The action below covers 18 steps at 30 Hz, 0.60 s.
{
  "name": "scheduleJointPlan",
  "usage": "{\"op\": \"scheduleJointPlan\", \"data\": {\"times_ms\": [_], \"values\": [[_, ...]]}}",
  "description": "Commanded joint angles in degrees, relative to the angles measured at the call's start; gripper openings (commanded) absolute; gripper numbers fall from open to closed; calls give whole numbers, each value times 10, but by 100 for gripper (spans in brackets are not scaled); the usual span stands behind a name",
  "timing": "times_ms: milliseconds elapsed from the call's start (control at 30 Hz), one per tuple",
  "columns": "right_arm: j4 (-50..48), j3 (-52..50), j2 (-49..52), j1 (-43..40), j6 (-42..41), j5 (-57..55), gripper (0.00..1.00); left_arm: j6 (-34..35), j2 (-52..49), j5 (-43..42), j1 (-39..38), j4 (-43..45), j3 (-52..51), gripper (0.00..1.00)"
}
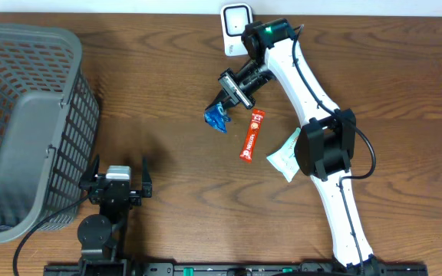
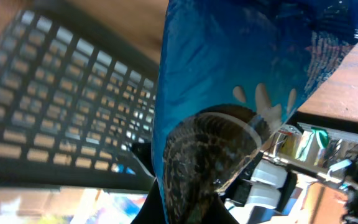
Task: Scan the item barcode
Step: 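Hold the Oreo pack up in front of the white scanner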
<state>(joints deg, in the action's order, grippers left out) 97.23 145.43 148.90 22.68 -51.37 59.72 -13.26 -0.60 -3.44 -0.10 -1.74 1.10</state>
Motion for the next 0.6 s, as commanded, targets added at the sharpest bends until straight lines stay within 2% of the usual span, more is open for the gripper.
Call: {"op": "scheduleJointPlan", "data": {"times_ms": [0, 200, 300, 333, 433, 567], "values": [[1, -1, 6, -1, -57, 2, 1, 7, 3, 1, 2, -21, -9, 98], [1, -1, 6, -1, 7, 10, 1, 7, 3, 1, 2, -21, -9, 98], [1, -1, 6, -1, 129, 70, 1, 7, 3, 1, 2, -21, -9, 98], [1, -1, 6, -2, 204, 107, 1, 7, 3, 1, 2, -21, -9, 98], [-2, 0, 5, -7, 349, 202, 1, 7, 3, 1, 2, -21, -9, 98], [1, 0, 4, -17, 482, 221, 1, 7, 3, 1, 2, -21, -9, 98]]}}
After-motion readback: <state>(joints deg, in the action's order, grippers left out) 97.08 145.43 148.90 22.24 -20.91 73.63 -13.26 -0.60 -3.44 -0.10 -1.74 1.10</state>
